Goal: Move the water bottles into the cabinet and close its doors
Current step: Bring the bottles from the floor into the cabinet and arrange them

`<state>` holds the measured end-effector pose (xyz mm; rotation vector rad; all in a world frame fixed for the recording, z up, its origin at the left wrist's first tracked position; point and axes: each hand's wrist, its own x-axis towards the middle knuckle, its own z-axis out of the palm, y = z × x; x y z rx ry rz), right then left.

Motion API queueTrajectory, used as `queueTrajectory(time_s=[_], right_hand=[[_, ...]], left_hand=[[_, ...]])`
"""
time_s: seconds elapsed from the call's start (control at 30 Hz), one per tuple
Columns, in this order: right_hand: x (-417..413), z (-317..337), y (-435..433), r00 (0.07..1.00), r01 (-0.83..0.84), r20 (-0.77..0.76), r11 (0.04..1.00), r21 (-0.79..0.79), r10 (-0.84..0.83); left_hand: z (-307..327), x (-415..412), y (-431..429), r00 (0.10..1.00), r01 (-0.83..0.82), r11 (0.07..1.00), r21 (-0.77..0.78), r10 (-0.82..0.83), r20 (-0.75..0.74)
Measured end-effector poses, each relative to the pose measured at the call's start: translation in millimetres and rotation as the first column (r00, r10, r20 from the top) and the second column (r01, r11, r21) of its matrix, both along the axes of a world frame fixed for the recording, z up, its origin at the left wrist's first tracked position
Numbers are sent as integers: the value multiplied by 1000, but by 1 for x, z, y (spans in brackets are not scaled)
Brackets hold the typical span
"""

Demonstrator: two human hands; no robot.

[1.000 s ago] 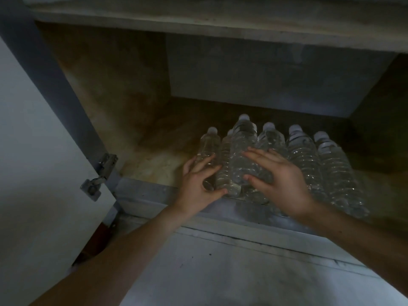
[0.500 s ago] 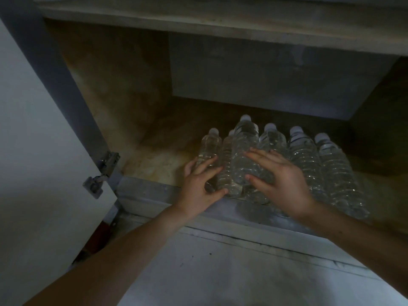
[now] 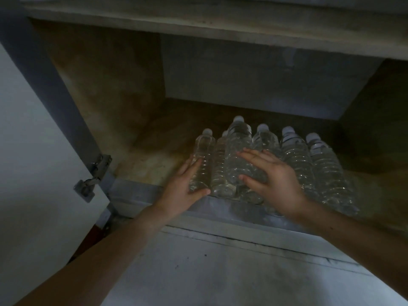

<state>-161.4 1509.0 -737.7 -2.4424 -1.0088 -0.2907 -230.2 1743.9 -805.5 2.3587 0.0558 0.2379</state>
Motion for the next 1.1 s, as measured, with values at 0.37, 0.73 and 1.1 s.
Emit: queueTrajectory(time_s=[0.37, 0.73, 1.1], right_hand=[[-4, 16, -13, 996, -10, -91, 999, -50, 5], [-10, 23, -54, 989, 78, -107, 975, -208, -101], [5, 18, -48, 993, 86, -57, 973, -214, -101]], left_hand=[[26, 5, -12, 997, 49, 995, 89, -54, 52], [33, 17, -51, 970, 162, 978, -129, -134, 204], [30, 26, -52, 968, 138, 979, -148, -102, 227]])
